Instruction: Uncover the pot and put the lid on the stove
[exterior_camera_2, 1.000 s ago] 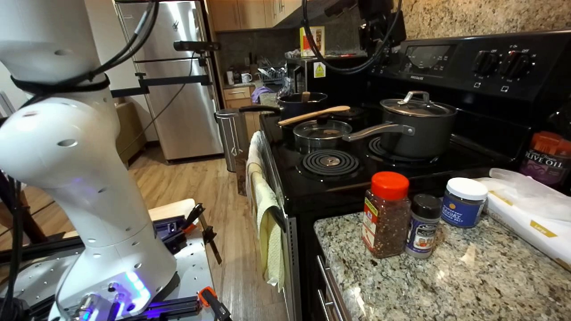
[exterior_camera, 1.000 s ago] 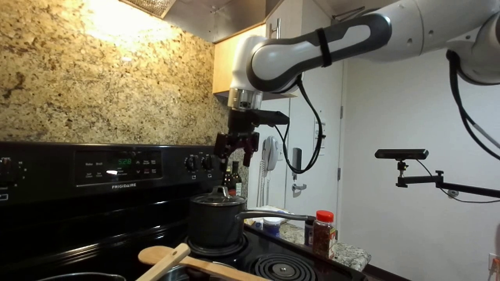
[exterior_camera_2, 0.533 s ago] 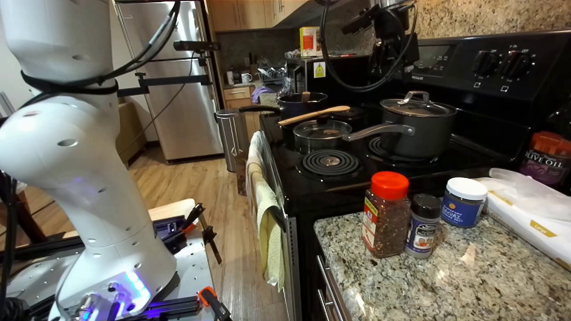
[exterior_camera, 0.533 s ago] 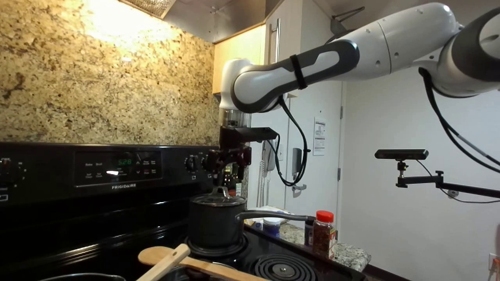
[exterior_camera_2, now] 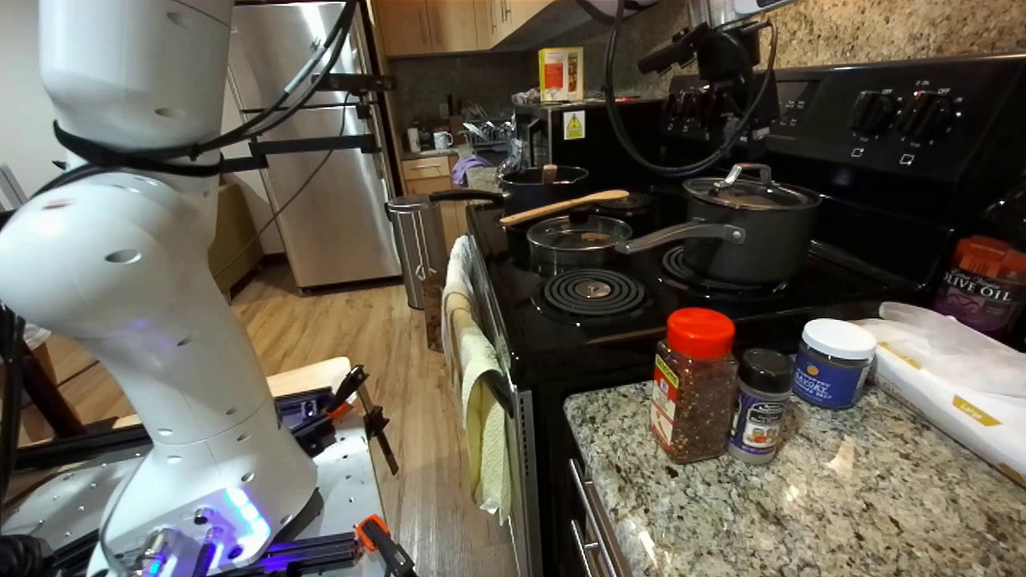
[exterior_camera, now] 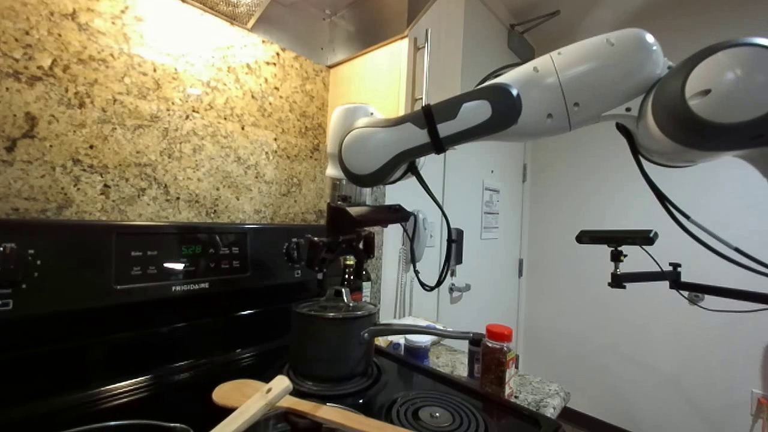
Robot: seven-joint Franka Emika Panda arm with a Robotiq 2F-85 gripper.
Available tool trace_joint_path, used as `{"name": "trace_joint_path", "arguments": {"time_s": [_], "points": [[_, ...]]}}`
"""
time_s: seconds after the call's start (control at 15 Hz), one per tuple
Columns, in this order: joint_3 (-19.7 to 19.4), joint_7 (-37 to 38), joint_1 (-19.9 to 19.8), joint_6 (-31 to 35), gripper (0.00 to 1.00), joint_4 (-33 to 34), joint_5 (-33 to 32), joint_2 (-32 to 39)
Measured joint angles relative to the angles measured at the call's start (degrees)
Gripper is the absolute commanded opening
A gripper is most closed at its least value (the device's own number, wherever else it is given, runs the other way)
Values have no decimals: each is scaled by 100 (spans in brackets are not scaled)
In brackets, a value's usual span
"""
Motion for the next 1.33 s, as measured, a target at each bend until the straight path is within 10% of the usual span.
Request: {"name": "trace_joint_path", "arguments": {"time_s": [0.8,0.87,1.33], "points": [[-250,28,31,-647,99,860,8,707],[-242,28,42,-679,74,928,8,762],[-242,27,116,-905,38,1337,14,1002]]}}
